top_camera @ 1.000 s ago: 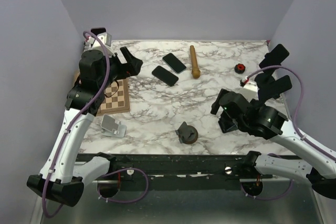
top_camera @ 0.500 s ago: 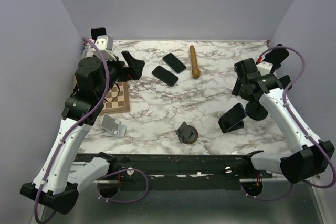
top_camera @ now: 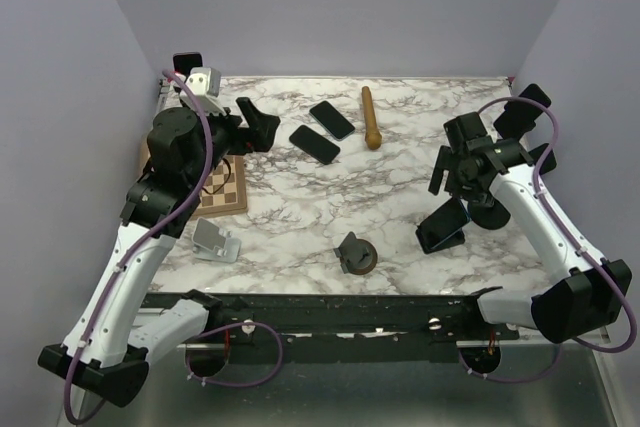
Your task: Remove the phone from the phone stand
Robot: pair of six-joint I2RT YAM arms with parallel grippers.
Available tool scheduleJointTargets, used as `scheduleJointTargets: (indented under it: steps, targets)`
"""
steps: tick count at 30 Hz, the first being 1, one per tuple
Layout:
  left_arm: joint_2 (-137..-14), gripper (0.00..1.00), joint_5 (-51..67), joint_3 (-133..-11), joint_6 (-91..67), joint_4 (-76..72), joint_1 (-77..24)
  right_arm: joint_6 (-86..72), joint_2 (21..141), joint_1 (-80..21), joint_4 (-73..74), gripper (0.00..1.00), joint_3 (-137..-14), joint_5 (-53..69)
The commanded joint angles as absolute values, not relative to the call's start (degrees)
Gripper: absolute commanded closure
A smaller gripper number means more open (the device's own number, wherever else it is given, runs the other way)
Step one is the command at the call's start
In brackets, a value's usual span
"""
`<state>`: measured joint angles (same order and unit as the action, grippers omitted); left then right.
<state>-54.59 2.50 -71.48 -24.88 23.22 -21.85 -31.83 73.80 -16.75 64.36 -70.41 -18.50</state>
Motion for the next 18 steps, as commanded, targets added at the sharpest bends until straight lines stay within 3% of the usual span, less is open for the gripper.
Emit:
scheduleJointTargets:
  steps: [1,9,15,18]
  targets:
    - [-55.15,0.01,5.89,-71.19,-24.66,22.08,-22.10,-30.86,72.95,-16.44,65.11,0.09,-69.20,-18.01]
    - [-56.22,0.01,7.76,-70.95,-24.11,21.60,-22.14,-29.60,73.67,-16.44,63.91,0.22,-68.13,-15.91]
    - [-58.04,0.01,8.90,-70.83,-23.73,21.47,-22.10,-29.38,73.92,-16.43,63.63,0.37,-67.51,-14.20]
    - [-58.09,0.01,9.40,-70.58,-23.73,21.07,-22.13,-29.25,74.29,-16.39,63.64,0.38,-67.34,-11.96]
